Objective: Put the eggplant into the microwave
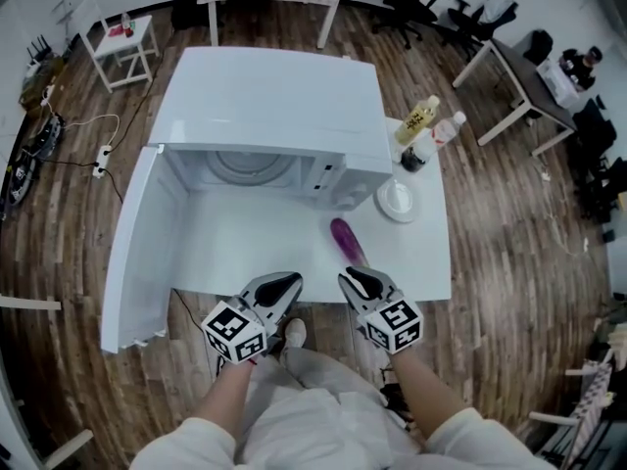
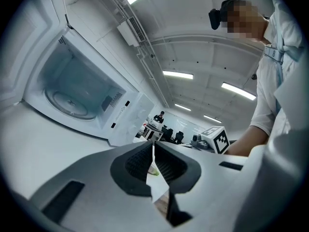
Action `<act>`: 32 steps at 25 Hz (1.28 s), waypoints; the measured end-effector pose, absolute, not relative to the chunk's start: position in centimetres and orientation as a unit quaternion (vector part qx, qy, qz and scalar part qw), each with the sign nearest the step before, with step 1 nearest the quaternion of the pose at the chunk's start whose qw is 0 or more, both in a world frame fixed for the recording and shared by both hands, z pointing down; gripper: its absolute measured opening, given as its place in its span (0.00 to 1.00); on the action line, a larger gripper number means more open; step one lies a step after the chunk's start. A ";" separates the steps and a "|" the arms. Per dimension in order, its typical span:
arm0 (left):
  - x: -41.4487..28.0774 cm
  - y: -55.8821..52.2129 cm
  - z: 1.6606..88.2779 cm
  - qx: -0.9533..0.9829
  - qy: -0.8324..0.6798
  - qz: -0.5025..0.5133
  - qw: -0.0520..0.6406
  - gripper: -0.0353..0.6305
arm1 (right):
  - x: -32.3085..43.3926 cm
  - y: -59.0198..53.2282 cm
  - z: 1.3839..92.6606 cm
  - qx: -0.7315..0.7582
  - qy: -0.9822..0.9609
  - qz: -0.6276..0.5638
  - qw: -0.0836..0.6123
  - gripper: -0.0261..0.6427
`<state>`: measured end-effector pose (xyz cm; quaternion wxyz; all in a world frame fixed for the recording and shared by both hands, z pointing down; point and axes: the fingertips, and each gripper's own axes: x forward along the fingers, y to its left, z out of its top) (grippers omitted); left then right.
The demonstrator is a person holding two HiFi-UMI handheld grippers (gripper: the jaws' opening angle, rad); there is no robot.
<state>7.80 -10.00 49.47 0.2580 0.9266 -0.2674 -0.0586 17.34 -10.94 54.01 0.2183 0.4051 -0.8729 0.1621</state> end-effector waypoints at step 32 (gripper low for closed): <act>9.1 -10.1 51.2 0.916 -0.265 -0.055 0.295 0.06 | 24.6 -13.2 62.3 0.436 -0.809 0.170 0.355 0.30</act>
